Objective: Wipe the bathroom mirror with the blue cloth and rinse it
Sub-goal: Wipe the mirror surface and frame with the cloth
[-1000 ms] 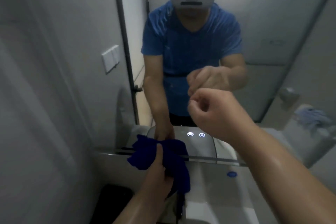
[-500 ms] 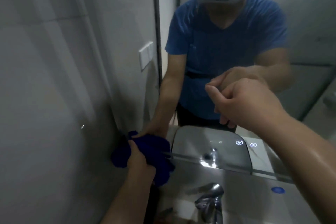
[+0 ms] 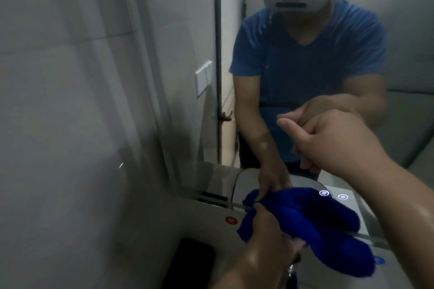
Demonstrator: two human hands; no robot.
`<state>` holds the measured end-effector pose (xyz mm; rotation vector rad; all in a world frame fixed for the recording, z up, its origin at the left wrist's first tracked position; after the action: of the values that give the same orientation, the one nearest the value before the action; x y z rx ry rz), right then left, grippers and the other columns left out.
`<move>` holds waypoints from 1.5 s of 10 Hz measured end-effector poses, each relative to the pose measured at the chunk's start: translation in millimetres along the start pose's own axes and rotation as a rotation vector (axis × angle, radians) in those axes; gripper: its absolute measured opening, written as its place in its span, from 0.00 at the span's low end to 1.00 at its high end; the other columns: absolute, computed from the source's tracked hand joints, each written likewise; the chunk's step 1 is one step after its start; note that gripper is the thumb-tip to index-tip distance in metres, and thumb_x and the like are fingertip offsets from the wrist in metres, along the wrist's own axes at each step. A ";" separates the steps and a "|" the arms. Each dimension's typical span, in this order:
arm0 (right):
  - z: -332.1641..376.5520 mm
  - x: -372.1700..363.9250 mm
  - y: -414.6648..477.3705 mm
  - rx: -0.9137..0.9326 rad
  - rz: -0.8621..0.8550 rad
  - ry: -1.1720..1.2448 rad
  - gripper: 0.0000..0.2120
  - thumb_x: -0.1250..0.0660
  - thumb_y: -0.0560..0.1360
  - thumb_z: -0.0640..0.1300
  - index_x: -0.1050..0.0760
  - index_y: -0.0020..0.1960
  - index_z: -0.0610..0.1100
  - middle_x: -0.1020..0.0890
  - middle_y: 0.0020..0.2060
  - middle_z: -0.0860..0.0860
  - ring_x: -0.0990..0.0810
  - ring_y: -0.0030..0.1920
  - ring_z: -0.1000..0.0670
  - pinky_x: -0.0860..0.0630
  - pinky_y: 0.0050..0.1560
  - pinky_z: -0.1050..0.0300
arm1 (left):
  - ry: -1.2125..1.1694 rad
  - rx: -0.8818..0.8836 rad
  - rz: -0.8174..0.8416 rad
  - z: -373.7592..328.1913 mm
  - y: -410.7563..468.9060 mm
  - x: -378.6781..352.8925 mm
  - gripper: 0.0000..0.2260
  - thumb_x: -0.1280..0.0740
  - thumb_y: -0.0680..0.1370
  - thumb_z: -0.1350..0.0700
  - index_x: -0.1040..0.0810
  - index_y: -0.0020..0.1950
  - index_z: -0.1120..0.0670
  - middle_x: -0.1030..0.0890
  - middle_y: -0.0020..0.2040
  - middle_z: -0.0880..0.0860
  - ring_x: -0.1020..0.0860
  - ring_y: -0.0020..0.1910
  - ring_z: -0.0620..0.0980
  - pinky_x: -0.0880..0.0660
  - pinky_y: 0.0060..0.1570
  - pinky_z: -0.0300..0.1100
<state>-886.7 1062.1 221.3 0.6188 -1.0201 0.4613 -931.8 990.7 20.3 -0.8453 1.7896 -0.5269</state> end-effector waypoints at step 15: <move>-8.2 -3.4 0.6 0.089 -0.116 -0.003 0.28 0.38 0.80 0.61 0.20 0.25 0.50 0.22 0.19 0.55 0.22 0.21 0.56 0.18 0.32 0.52 | 0.289 -1.402 -0.613 -201.7 -91.9 20.7 0.22 0.36 0.81 0.67 0.31 0.75 0.55 0.24 0.69 0.54 0.25 0.66 0.53 0.31 0.65 0.39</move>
<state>-883.3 1067.8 215.2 0.7539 -0.9652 0.4055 -1096.6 907.2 144.6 -2.3961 2.0261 0.3986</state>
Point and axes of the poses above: each hand's wrist, its own y-axis towards the middle knuckle, its own x-axis out of the back of the hand, z = x × y, the point moved 1 cm from there along y, towards the middle knuckle
